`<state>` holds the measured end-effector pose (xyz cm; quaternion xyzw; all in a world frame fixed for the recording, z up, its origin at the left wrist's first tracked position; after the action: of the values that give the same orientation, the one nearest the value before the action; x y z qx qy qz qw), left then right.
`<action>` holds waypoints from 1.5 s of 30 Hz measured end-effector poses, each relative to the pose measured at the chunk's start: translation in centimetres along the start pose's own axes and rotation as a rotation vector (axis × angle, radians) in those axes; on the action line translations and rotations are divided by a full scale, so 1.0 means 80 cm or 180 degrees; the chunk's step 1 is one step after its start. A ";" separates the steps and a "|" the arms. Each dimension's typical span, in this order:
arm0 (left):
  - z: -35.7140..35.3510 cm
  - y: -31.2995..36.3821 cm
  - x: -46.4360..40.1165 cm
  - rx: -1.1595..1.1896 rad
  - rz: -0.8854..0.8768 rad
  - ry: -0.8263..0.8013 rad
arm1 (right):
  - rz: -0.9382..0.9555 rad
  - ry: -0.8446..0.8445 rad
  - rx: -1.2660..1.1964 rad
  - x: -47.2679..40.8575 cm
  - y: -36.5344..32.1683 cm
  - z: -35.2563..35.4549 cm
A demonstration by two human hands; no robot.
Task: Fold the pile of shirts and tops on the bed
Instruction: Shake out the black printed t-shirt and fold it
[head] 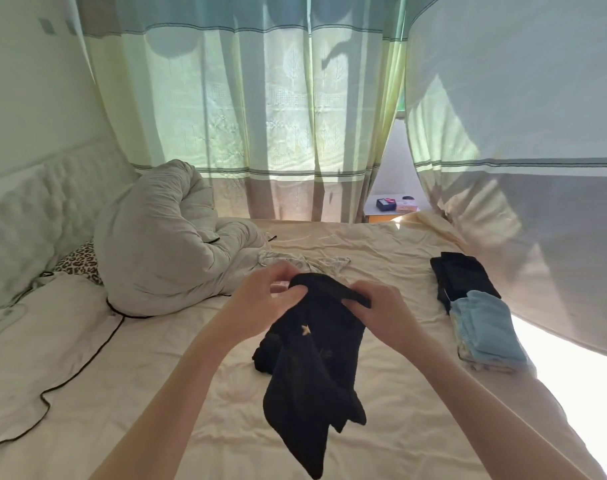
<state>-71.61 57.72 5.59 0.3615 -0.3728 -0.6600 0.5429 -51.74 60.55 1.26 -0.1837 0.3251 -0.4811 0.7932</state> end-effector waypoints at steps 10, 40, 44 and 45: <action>0.002 -0.017 0.011 -0.0958 0.0291 0.0340 | -0.0384 0.0051 0.0281 0.015 0.012 0.010; 0.050 -0.028 0.022 -0.1201 0.0293 0.0687 | -0.0725 0.0077 -0.0529 0.022 0.023 0.071; 0.050 -0.049 0.049 -0.0754 0.0588 0.0520 | -0.0641 -0.0935 -0.0759 0.040 0.022 0.071; 0.046 -0.057 0.058 -0.0708 0.0727 0.0412 | -0.0664 -0.1156 -0.0785 0.047 0.027 0.069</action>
<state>-77.63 54.10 2.92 0.2962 -0.3004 -0.6065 0.6739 -45.28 58.12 2.69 -0.3953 0.2126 -0.4760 0.7562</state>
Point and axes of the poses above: each hand's wrist, its own x-axis away from the middle knuckle, its own z-axis out of the back of the hand, y = z × x, the point moved 1 cm from there along -x, towards the middle knuckle, and after that the axes turned 7 degrees about z, right-handed, at the moved point
